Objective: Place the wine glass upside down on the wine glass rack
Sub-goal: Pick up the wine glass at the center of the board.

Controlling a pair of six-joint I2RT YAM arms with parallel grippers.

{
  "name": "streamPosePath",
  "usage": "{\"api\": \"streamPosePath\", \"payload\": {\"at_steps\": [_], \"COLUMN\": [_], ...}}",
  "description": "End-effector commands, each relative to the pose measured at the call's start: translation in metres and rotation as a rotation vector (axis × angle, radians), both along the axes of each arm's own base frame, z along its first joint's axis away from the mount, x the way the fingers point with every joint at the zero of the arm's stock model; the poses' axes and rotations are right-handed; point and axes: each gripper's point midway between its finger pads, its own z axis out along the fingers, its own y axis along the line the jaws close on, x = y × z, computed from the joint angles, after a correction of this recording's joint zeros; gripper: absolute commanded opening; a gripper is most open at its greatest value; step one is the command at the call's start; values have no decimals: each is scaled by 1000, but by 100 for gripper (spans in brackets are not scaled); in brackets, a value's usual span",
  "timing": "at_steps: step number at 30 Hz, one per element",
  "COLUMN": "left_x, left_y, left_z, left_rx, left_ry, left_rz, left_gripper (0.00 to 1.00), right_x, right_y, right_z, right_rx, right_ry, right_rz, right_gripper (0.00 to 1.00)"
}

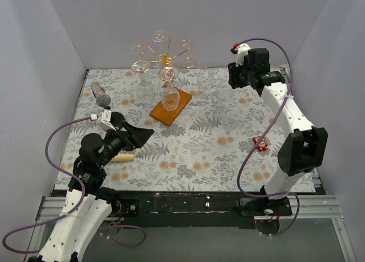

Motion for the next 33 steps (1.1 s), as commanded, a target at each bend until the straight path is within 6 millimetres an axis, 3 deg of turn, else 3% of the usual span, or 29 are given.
{"api": "streamPosePath", "payload": {"at_steps": [1, 7, 13, 33], "left_x": [-1, -1, 0, -3], "left_y": [3, 5, 5, 6], "left_z": [1, 0, -1, 0], "left_rx": [2, 6, 10, 7], "left_ry": [-3, -1, 0, -5], "left_rz": [21, 28, 29, 32], "left_gripper": [98, 98, 98, 98], "right_x": [23, 28, 30, 27], "right_y": [2, 5, 3, 8], "right_z": [22, 1, -11, -21], "right_rx": [-14, -85, -141, -210], "right_ry": [-64, -34, -23, -23], "right_rz": [-55, -60, -74, -64], "right_gripper": [46, 36, 36, 36]}}
